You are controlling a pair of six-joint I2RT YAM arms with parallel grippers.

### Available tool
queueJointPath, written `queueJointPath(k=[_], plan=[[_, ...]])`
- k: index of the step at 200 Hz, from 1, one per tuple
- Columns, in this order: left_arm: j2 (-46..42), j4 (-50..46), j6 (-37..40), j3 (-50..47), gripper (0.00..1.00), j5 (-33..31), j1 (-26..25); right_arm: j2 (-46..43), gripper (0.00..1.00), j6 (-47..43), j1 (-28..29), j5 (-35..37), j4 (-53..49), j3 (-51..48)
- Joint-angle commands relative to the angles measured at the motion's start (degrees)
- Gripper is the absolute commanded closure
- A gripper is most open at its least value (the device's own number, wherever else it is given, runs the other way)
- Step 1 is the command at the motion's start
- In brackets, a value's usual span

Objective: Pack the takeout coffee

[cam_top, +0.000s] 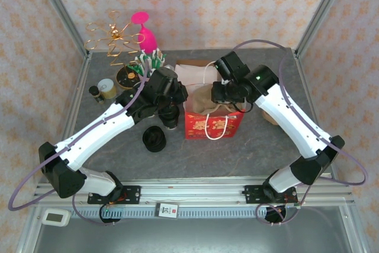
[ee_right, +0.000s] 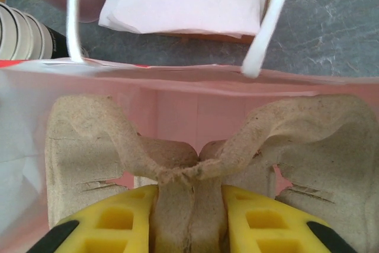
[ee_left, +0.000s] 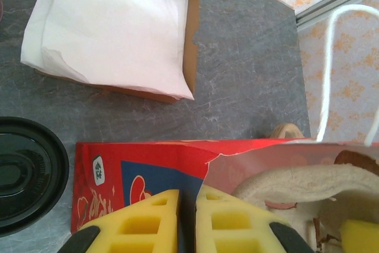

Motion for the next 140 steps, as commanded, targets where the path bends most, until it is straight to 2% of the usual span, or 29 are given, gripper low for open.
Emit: queueJointPath(k=[1, 27, 76, 140], plan=[[-0.7, 1.6, -0.9, 1.9, 0.86, -0.6, 0.2, -1.5, 0.74, 1.5, 0.3, 1.4, 0.9, -1.6], [-0.6, 3.2, -1.1, 1.3, 0.86, 2.2, 0.2, -0.4, 0.75, 2.6, 0.7, 0.5, 4.1, -2.2], [-0.6, 3.4, -0.9, 1.2, 0.86, 3.6, 0.1, 1.9, 0.75, 3.5, 0.9, 1.0, 6.4, -3.7], [-1.3, 3.9, -1.8, -0.6, 0.86, 2.4, 0.1, 2.7, 0.74, 4.5, 1.4, 2.2, 8.7, -8.6]])
